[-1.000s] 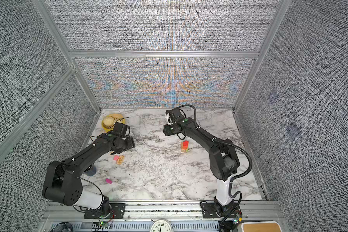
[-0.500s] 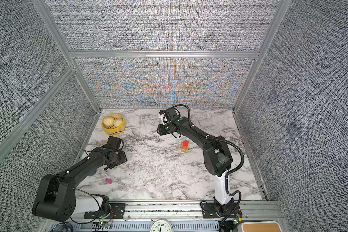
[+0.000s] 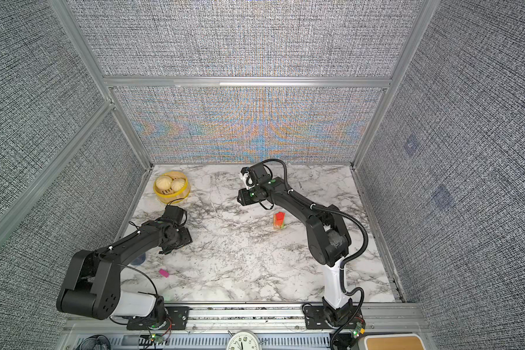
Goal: Build the wood block tower
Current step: 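Grasp the printed picture block near the pink cube with the left gripper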
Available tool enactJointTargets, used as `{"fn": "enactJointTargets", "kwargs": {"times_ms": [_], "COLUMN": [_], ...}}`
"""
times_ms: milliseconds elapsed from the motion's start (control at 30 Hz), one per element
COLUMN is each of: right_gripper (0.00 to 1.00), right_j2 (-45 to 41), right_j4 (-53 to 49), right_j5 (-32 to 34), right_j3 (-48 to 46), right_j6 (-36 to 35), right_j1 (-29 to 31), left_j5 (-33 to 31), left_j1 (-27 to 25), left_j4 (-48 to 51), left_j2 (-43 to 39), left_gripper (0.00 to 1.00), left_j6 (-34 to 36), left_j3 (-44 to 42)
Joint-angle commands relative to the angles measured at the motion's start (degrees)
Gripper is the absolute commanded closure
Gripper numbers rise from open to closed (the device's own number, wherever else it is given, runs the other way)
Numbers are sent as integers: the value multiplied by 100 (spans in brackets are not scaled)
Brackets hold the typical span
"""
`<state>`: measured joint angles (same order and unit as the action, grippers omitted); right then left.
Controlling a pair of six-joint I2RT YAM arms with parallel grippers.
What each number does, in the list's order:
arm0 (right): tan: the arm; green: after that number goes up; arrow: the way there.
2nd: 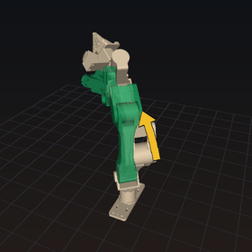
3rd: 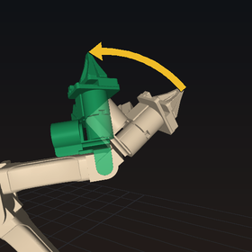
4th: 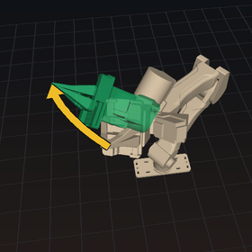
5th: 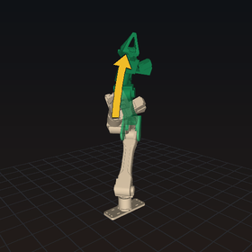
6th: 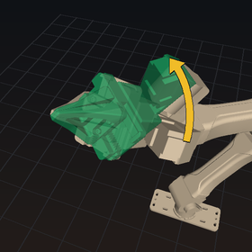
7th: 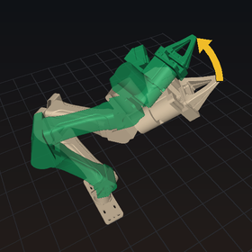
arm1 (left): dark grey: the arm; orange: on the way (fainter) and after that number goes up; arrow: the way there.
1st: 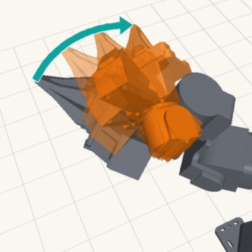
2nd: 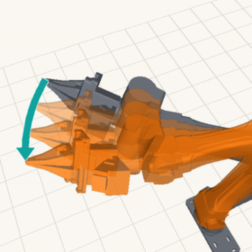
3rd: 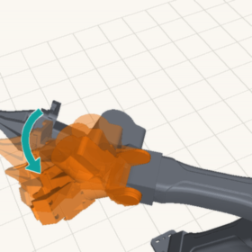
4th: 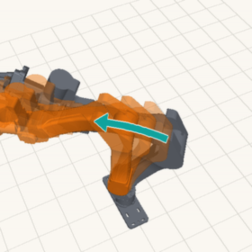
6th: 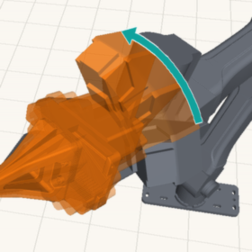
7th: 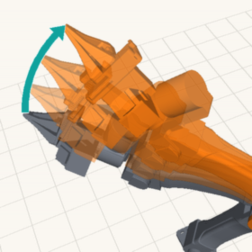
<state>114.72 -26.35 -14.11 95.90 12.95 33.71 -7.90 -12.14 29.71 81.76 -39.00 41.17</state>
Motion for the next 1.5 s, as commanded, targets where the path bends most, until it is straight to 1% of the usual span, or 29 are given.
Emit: {"fn": "enactJointTargets", "kwargs": {"times_ms": [0, 267, 467, 733, 1167, 1467], "right_gripper": [53, 53, 54, 53, 53, 53], "right_j2": [-37, -29, -10, -6, -2, -13], "right_j4": [68, 77, 66, 42, 15, 30], "right_j5": [-33, -22, -23, 22, 22, 13], "right_j3": [-10, -18, -1, 8, 19, -10], "right_j6": [-45, -50, -61, -81, -91, -73], "right_j1": [9, 13, 4, -2, -3, -5], "left_j5": [-159, -168, -150, -34, 349, 357], "left_j1": [34, 107, 122, 124, 87, -58], "left_j4": [-21, -58, -115, -211, -338, -356], "left_j2": [51, 257, 405, 622, 646, 811], "left_gripper": [29, 29, 32, 41, 57, 63], "left_j6": [7, 41, 77, 183, 218, 200], "left_j3": [67, 146, 208, 324, 361, 392]}}
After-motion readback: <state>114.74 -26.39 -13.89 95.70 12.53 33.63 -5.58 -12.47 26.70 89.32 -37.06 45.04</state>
